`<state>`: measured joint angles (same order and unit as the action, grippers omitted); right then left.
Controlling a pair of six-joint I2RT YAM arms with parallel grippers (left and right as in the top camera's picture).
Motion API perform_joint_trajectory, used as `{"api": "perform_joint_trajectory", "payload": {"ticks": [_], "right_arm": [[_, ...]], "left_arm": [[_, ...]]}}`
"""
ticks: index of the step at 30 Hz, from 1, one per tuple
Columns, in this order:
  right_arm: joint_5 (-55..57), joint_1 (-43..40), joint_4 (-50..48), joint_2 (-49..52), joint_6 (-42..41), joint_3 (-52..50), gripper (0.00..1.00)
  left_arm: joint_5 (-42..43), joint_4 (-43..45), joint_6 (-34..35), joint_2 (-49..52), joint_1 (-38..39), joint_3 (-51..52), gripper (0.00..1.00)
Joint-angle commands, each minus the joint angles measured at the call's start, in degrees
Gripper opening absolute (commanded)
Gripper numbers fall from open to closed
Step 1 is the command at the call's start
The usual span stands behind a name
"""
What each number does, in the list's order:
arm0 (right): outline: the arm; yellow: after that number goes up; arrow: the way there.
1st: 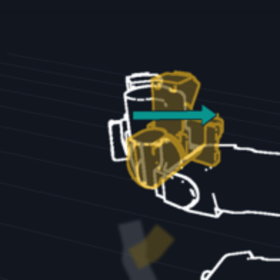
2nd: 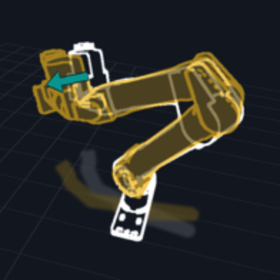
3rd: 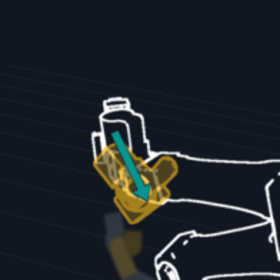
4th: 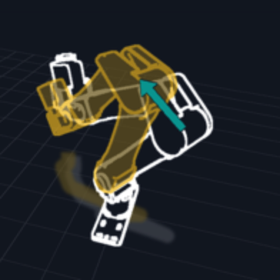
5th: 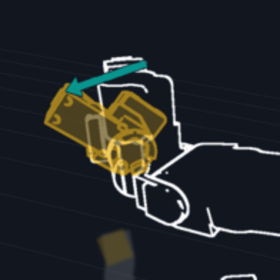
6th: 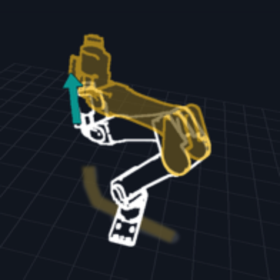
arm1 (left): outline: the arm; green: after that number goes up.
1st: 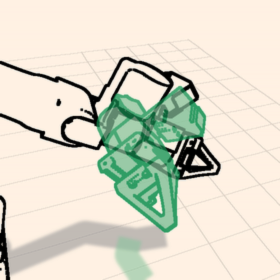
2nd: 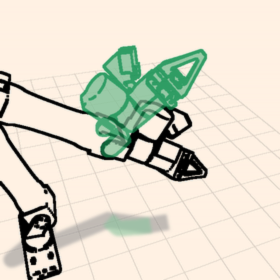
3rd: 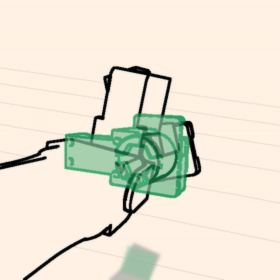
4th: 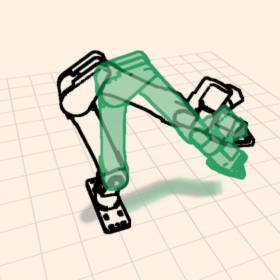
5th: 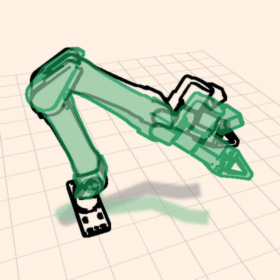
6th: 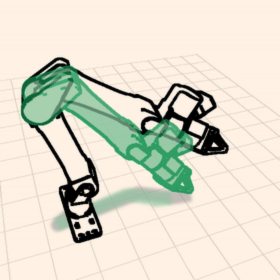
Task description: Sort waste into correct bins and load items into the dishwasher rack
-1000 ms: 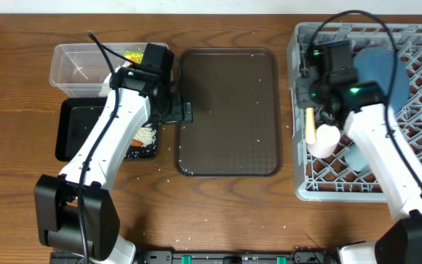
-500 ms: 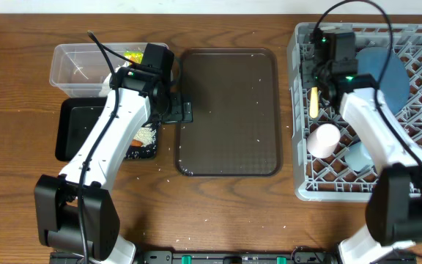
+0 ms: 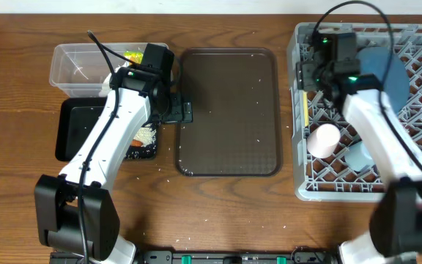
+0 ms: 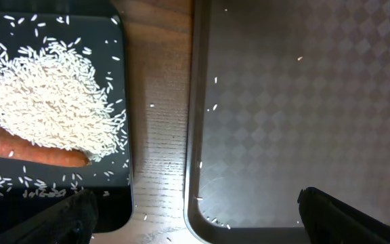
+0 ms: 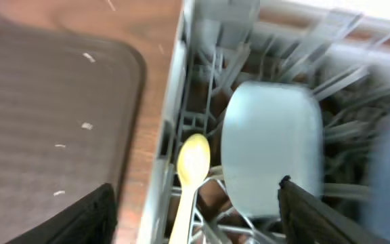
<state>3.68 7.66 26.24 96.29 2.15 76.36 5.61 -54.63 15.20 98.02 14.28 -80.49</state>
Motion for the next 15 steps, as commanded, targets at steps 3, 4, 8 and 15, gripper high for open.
{"api": "perform_joint_trajectory", "payload": {"ticks": [3, 4, 8, 15], "right_arm": [[-5.8, -0.1, 6.5, -17.0, 0.0, 3.6, 0.92], [-6.6, -0.1, 8.3, -19.6, 0.0, 3.7, 0.98], [-7.7, -0.1, 15.7, -30.0, 0.0, 3.6, 0.99], [-8.2, -0.1, 27.6, -44.8, 0.1, 3.6, 0.99]], "left_arm": [[-0.7, -0.2, -0.1, -1.1, -0.2, -1.3, 0.97], [-0.7, -0.2, -0.1, -1.1, -0.2, -1.3, 0.97], [-0.7, -0.2, -0.1, -1.1, -0.2, -1.3, 0.97], [-0.7, -0.2, -0.1, -1.1, -0.2, -1.3, 0.97]]}}
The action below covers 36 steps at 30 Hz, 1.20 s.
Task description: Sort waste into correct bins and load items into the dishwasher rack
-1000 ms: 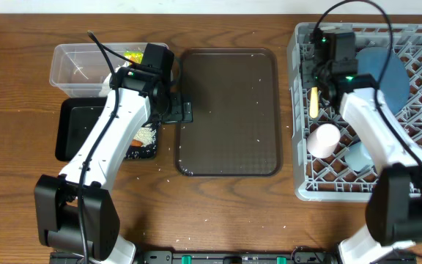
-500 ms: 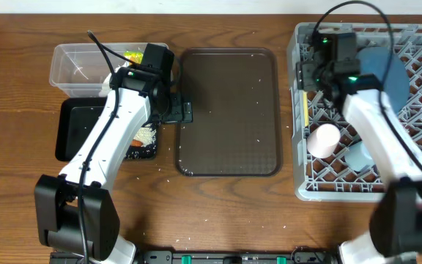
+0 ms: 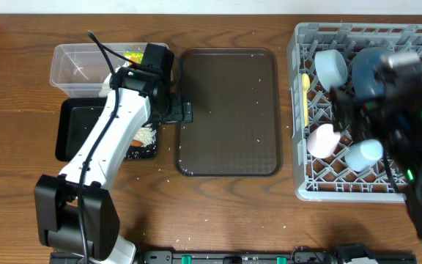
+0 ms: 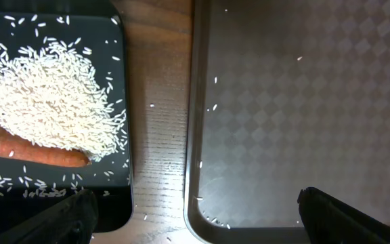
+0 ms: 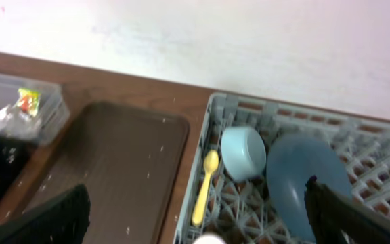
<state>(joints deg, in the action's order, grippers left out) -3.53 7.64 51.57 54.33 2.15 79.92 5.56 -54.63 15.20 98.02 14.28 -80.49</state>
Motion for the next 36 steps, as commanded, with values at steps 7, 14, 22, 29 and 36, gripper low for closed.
{"api": "perform_joint_trajectory", "payload": {"ticks": [7, 14, 22, 29, 36], "right_arm": [[10.2, -0.1, 14.4, -14.5, -3.2, 0.0, 0.99], [20.1, -0.2, 14.8, -20.4, -6.4, -5.6, 0.99], [11.7, -1.9, -7.9, -30.6, -6.2, -31.8, 0.99], [3.6, -2.9, -31.8, -41.2, -6.3, -56.2, 0.99], [2.6, -2.9, -42.7, -49.8, -6.4, -71.0, 0.99]], "left_arm": [[-0.7, -0.2, -0.1, -1.1, -0.2, -1.3, 0.97], [-0.7, -0.2, -0.1, -1.1, -0.2, -1.3, 0.97], [-0.7, -0.2, -0.1, -1.1, -0.2, -1.3, 0.97], [-0.7, -0.2, -0.1, -1.1, -0.2, -1.3, 0.97], [-0.7, -0.2, -0.1, -1.1, -0.2, -1.3, 0.97]]}}
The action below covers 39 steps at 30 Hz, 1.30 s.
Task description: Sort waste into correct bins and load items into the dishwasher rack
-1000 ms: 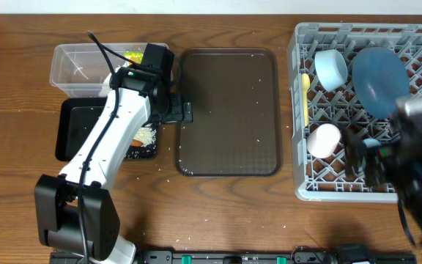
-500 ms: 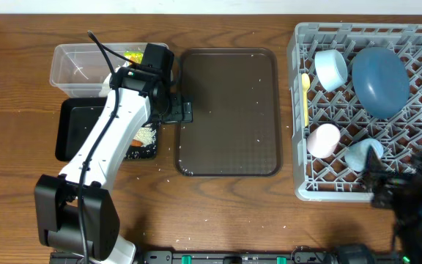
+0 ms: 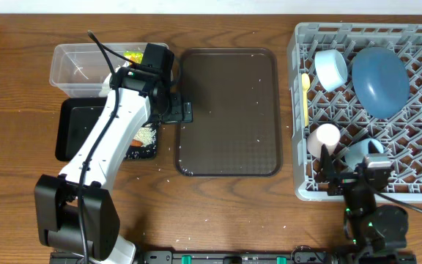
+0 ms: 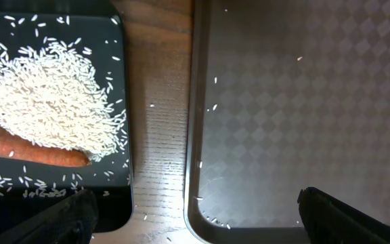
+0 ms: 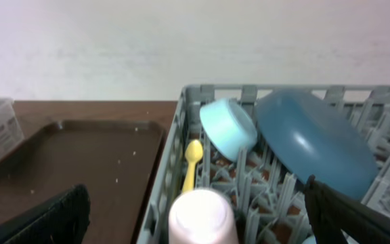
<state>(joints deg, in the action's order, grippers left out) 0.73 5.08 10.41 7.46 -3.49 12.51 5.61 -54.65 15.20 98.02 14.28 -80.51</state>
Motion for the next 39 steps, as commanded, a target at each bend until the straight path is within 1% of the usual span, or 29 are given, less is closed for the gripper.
{"api": "perform_joint_trajectory", "payload": {"ticks": [1, 8, 36, 39], "right_arm": [[-1.9, -0.3, -2.2, -4.0, -0.7, -5.1, 0.99], [-2.7, -0.6, -6.2, -7.2, -0.7, -12.2, 0.99], [-2.7, -0.6, -6.4, -7.1, -0.7, -12.2, 0.99], [-2.7, -0.6, -6.4, -7.1, -0.7, -12.2, 0.99]], "left_arm": [[-0.7, -0.1, -0.1, -1.1, -0.2, -1.2, 0.97], [-0.7, -0.1, -0.1, -1.1, -0.2, -1.2, 0.97], [-0.7, -0.1, -0.1, -1.1, -0.2, -1.2, 0.97], [-1.2, -1.6, -0.1, -1.2, -0.2, -1.2, 0.97]]}}
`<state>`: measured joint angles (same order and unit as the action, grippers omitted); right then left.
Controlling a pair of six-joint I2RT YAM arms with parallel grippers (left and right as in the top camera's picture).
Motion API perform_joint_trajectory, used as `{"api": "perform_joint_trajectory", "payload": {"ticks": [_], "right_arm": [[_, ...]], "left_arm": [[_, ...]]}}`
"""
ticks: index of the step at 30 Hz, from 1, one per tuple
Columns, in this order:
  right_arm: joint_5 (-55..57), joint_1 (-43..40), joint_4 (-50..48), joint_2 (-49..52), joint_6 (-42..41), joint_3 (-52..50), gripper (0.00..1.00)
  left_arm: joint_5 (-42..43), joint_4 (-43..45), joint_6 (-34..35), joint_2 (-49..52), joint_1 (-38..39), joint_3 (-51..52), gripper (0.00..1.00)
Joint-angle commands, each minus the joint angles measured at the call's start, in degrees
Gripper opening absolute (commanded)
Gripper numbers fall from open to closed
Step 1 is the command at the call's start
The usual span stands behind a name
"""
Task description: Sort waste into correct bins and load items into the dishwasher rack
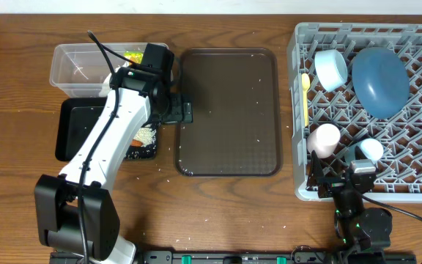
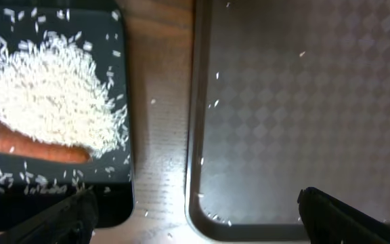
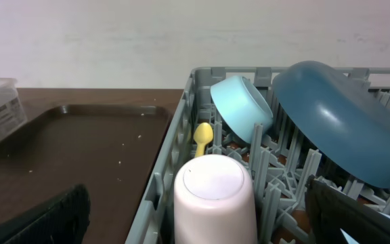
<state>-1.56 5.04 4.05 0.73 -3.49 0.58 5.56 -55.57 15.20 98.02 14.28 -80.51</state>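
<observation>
The grey dishwasher rack (image 1: 297, 44) at the right holds a light blue bowl (image 1: 330, 67), a dark blue plate (image 1: 379, 71), a yellow spoon (image 1: 305, 92), an upturned pink cup (image 1: 322, 138) and a pale cup (image 1: 370, 149). My right gripper (image 1: 341, 183) is open and empty at the rack's front edge; its wrist view faces the pink cup (image 3: 215, 196). My left gripper (image 1: 180, 111) is open and empty over the gap between the black bin (image 2: 19, 196) and the brown tray (image 2: 296, 115).
Rice (image 2: 46, 102) and a carrot (image 2: 39, 146) lie in the black bin. A clear bin (image 1: 79, 66) behind it holds a coloured wrapper (image 1: 132, 56). Stray rice grains dot the brown tray (image 1: 229, 110) and the wooden table (image 1: 20, 183).
My right gripper has come down and slightly left at the rack's front, so the pink cup looks nearer and larger. The left arm has barely shifted; both grippers remain open.
My right gripper was open low over the rack's back left, by the light blue bowl and the spoon. Then it was higher over the rack. Later it sat at the table's front edge facing the rack, and now a little lower. The left arm stayed put.
</observation>
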Motion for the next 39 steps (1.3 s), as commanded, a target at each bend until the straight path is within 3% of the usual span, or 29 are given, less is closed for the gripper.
{"api": "perform_joint_trajectory", "payload": {"ticks": [1, 4, 9, 13, 21, 34, 39], "right_arm": [[-0.4, -0.5, 0.0, -0.4, -0.7, -0.3, 0.99], [-0.4, -0.5, 0.0, -0.4, -0.7, -0.3, 0.99], [-0.4, -0.5, 0.0, -0.4, -0.7, -0.3, 0.99], [-0.4, -0.5, 0.0, -0.4, -0.7, -0.3, 0.99], [-0.4, -0.5, 0.0, -0.4, -0.7, -0.3, 0.99], [-0.4, -0.5, 0.0, -0.4, -0.7, -0.3, 0.99], [-0.4, -0.5, 0.0, -0.4, -0.7, -0.3, 0.99]], "left_arm": [[-1.9, -0.6, -0.1, -1.3, -0.2, -1.2, 0.97], [-4.0, 4.3, -2.9, -2.9, -0.2, -0.9, 0.97], [3.9, 22.3, -20.6, -7.5, -0.2, 2.6, 0.97], [3.7, 32.3, -25.1, -13.8, -0.3, 8.4, 0.97], [0.9, 40.9, -25.4, -32.7, -3.7, 24.9, 0.97], [0.9, 60.0, -25.4, -73.9, -12.0, 63.7, 0.97], [0.9, 60.9, -23.7, -85.2, -14.2, 72.5, 0.97]]}}
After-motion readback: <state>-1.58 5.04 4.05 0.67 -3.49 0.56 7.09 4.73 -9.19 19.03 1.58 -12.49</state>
